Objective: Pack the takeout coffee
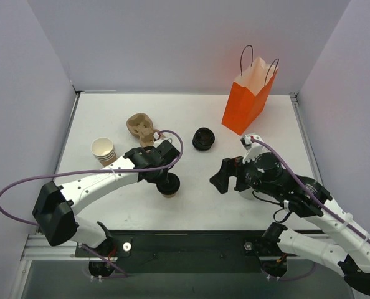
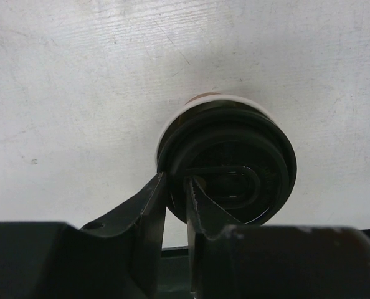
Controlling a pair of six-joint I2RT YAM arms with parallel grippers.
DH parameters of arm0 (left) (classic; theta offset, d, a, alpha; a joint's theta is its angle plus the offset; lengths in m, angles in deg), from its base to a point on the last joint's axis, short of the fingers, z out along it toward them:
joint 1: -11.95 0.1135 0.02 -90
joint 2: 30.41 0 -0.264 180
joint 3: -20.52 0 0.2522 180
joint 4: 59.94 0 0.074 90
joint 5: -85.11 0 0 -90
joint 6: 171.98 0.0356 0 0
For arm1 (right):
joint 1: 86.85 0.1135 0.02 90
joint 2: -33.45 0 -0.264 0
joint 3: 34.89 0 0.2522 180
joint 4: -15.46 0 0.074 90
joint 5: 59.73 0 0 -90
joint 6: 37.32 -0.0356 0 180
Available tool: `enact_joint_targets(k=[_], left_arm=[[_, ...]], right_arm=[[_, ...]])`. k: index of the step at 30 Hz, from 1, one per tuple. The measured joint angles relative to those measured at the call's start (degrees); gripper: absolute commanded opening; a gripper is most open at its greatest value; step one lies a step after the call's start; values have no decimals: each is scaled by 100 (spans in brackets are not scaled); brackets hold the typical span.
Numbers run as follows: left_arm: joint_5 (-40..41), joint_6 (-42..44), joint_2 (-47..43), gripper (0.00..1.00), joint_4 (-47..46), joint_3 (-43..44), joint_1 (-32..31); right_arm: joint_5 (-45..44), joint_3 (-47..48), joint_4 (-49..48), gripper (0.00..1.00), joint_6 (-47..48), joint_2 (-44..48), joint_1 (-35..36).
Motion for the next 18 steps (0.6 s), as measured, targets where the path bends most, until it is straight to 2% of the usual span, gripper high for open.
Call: enact_joint_targets(k=[4, 11, 18], left_arm=[[-37, 4, -146, 37, -9, 0, 4], [-177, 33, -940, 41, -334, -155, 168], [-809, 83, -1692, 47, -1069, -1309, 457]], right_arm=[[-70, 0, -4, 96, -87, -269, -2], [66, 0, -181, 85, -125, -1043, -2], [356, 57, -581, 69, -146, -1926, -2]])
